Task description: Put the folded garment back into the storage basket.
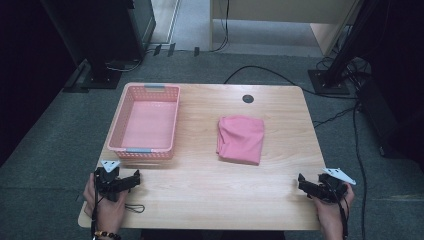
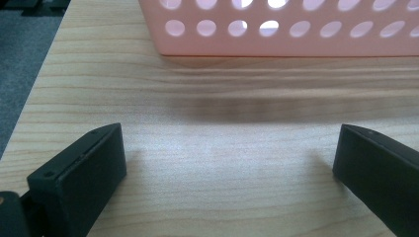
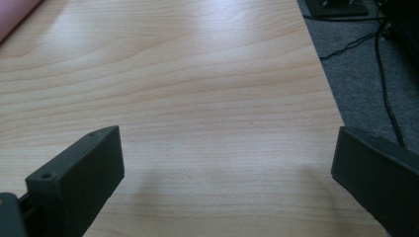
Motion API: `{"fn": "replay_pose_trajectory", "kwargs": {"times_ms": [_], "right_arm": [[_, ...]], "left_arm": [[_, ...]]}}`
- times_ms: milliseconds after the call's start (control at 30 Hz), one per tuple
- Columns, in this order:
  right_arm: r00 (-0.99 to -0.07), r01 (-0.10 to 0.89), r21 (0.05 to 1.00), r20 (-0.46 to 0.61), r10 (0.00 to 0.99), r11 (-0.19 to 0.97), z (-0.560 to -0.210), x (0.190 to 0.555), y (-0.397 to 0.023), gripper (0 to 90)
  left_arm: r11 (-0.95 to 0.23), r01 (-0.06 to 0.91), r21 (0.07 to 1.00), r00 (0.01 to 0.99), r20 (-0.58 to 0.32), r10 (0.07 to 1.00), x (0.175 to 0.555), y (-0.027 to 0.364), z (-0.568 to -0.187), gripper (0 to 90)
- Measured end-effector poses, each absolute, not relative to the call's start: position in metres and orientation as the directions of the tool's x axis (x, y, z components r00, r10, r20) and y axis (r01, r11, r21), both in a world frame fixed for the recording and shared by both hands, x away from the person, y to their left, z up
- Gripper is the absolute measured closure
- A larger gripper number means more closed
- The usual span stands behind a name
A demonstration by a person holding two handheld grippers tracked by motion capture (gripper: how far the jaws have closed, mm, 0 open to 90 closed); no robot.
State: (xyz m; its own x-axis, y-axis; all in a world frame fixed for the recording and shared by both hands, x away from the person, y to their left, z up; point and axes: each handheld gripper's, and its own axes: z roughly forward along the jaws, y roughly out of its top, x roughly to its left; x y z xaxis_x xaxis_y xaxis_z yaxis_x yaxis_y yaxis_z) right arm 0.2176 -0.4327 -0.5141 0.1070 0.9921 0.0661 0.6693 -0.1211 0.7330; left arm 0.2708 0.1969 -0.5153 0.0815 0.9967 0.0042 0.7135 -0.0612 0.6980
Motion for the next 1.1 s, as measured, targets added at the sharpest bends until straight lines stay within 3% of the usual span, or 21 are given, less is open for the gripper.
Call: {"fn": "replay_pose_trajectory", "kwargs": {"times_ms": [167, 1100], "right_arm": [[0.087, 0.682, 0.712, 0.151, 0.985, -0.17, -0.503, 0.218, -0.432, 1.3], [0.048, 0.633, 0.763, 0.132, 0.99, -0.132, -0.456, 0.235, -0.417, 1.3]], "left_arm": [[-0.062, 0.713, 0.699, 0.081, 0.005, 0.997, 0.271, 0.197, -0.515, 0.0], [-0.064, 0.713, 0.698, 0.084, 0.005, 0.996, 0.27, 0.196, -0.515, 0.0]]}}
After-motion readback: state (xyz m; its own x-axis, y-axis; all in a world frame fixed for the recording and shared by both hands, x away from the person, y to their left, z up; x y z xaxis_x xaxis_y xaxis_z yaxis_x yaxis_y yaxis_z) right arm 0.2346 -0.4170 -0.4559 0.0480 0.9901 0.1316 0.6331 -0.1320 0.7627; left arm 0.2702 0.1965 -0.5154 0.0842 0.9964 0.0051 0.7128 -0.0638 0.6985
